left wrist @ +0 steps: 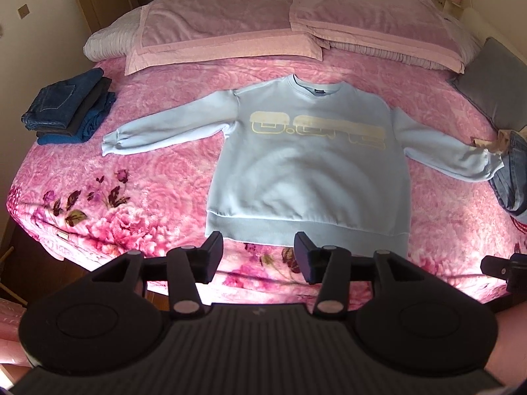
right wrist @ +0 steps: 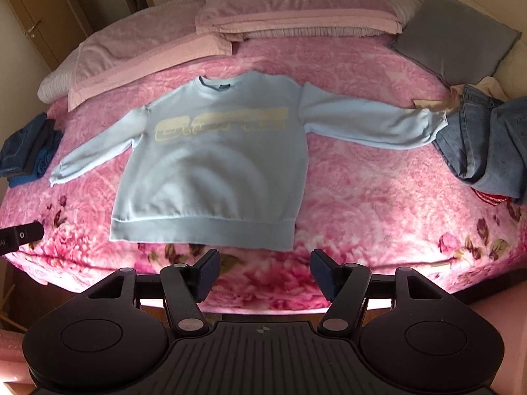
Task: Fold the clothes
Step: 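Release the hem and raise both tools above the flat sweatshirt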
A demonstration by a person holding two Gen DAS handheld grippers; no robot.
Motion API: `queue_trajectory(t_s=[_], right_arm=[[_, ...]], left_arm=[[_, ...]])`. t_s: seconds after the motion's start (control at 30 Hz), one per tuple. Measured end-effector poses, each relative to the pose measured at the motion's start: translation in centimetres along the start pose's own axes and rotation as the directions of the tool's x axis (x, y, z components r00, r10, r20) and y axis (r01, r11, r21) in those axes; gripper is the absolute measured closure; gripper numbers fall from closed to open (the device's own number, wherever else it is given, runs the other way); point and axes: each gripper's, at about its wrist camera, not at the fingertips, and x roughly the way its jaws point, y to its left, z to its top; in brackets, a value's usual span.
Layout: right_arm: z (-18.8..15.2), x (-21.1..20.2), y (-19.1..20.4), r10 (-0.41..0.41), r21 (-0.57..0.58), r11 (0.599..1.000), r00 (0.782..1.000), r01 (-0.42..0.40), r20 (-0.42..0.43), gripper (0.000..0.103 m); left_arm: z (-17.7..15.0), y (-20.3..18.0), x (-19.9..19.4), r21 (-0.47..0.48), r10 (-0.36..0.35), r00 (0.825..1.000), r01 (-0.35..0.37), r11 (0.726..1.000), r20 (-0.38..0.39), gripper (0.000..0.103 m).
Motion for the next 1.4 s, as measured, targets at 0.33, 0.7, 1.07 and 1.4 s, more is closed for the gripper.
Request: queue_trajectory(t_s=[0.33, 0.7, 1.07, 1.4], right_arm=[[-0.6, 1.3, 0.0, -0.026, 0.001, 1.000, 0.996, 0.026, -0.082, 0.039], [-1.2, 2.0, 0.4, -0.068, -0.015, 0.998, 0.989, 0.067, -0.129, 0.039], [-1.1, 1.8, 0.9, -0.070, -0.029, 0.997, 0.990, 0.067, -0.122, 0.039], [-1.0, 1.6, 0.3, -0.073, -0.020, 0.997, 0.991, 0.071, -0.110, 0.039]], left_arm=[[-0.4, -1.3, 0.3, 0.044, -0.019, 1.000, 0.019, 0.999, -0.020, 0.058], [-0.9, -2.4, 0.5, 0.080, -0.046, 0.998, 0.049, 0.996, -0.043, 0.058], [-1.1, -2.4, 0.1, 0.083, -0.033, 0.999, 0.036, 0.996, -0.037, 0.056], [-0.8, -2.8, -0.1, 0.086, -0.042, 0.999, 0.043, 0.995, -0.019, 0.056]])
